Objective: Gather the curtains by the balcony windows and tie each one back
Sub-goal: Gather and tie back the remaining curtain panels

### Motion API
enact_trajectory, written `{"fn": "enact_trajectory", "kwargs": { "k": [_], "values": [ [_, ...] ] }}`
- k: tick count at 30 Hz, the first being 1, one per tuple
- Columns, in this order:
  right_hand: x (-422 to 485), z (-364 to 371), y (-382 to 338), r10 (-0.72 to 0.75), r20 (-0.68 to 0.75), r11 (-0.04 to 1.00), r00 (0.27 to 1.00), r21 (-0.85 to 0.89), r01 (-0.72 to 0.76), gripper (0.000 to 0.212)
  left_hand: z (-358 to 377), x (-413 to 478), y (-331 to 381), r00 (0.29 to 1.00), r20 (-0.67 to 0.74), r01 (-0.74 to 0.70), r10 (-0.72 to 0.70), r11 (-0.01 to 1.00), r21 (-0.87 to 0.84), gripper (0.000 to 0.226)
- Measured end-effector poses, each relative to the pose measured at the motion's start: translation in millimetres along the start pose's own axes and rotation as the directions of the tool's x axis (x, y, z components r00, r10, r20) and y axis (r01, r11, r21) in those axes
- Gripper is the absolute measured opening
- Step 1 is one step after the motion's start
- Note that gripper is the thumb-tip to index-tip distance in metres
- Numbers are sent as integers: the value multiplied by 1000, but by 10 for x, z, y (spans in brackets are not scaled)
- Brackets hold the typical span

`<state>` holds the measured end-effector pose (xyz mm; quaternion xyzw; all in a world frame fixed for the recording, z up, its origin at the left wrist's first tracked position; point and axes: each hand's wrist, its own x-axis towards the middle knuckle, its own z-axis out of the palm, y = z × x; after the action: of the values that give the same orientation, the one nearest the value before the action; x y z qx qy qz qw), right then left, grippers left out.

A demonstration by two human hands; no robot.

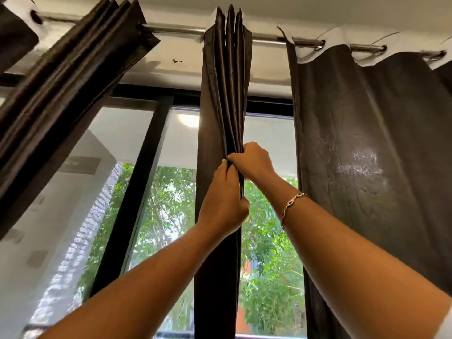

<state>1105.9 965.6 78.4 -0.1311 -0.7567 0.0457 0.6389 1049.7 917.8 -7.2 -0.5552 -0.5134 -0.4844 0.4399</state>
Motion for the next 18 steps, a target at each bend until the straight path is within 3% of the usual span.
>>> {"fn": "enact_trajectory", "kwargs": {
  "k": [6,12,16,18],
  "values": [
    [-535,15,99,-39,44,984,998,-172,46,39,-65,-526,-43,990,98,-116,104,986,122,73],
    [-1426,28,297,35,149,942,988,-336,17,45,-98,-1252,44,952,302,-74,39,992,106,74],
    [-2140,19,525,106,211,890,972,-457,2,37,-81,-1805,100,887,461,-18,-40,993,121,79],
    [-2565,-4,653,135,267,862,954,-507,20,46,-49,-2141,169,858,509,12,-61,995,98,81]
  ]
}}
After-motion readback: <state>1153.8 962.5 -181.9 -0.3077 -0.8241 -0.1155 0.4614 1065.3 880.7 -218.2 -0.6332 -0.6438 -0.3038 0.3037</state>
